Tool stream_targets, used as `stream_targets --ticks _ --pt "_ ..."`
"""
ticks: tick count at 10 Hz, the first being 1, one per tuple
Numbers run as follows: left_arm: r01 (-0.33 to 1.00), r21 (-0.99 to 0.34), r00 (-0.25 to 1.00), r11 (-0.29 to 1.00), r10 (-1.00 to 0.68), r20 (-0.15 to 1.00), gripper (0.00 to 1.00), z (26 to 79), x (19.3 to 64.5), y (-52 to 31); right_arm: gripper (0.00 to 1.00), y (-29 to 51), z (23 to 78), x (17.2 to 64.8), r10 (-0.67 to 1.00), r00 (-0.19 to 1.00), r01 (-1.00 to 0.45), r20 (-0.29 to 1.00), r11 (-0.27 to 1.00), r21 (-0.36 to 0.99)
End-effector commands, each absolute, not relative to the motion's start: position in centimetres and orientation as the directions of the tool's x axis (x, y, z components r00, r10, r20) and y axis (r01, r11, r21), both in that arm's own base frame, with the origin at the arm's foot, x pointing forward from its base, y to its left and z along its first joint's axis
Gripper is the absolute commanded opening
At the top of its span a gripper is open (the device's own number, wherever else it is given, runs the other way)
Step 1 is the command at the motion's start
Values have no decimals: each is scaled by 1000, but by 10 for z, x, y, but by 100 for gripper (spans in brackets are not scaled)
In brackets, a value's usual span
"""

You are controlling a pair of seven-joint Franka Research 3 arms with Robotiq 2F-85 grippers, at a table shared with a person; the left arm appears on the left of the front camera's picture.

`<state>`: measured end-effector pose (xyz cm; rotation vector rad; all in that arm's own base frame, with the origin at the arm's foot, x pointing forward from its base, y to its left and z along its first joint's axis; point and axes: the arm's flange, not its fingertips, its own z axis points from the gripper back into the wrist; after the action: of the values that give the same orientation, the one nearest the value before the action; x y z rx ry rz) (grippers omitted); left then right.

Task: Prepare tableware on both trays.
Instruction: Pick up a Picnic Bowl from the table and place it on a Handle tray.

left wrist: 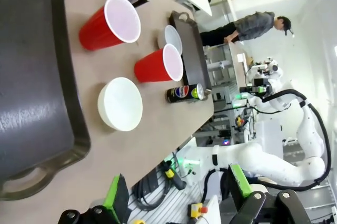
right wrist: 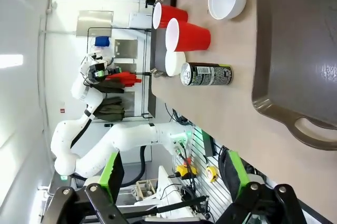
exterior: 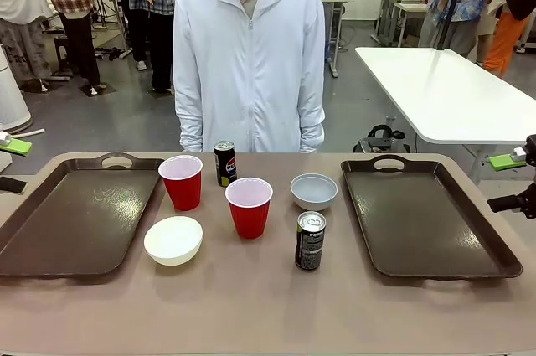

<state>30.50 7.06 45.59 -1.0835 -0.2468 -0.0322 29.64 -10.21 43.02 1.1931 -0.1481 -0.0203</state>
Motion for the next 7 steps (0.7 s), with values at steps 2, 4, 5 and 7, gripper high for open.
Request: stream_targets --ticks 2,4,5,7 --pt "167 -882 967 442 102 234 100 456 304 77 100 -103 430 295 -100 987 -82 123 340 937" --pt "167 -882 967 442 102 234 100 456 304 77 100 -103 430 295 -100 987 -82 123 340 937" --pt "167 -882 967 442 102 234 100 456 304 77 100 -103 430 295 -100 987 -82 123 340 937" --pt "167 -882 967 442 102 234 100 456 304 77 100 -103 430 295 -100 987 -82 123 340 937"
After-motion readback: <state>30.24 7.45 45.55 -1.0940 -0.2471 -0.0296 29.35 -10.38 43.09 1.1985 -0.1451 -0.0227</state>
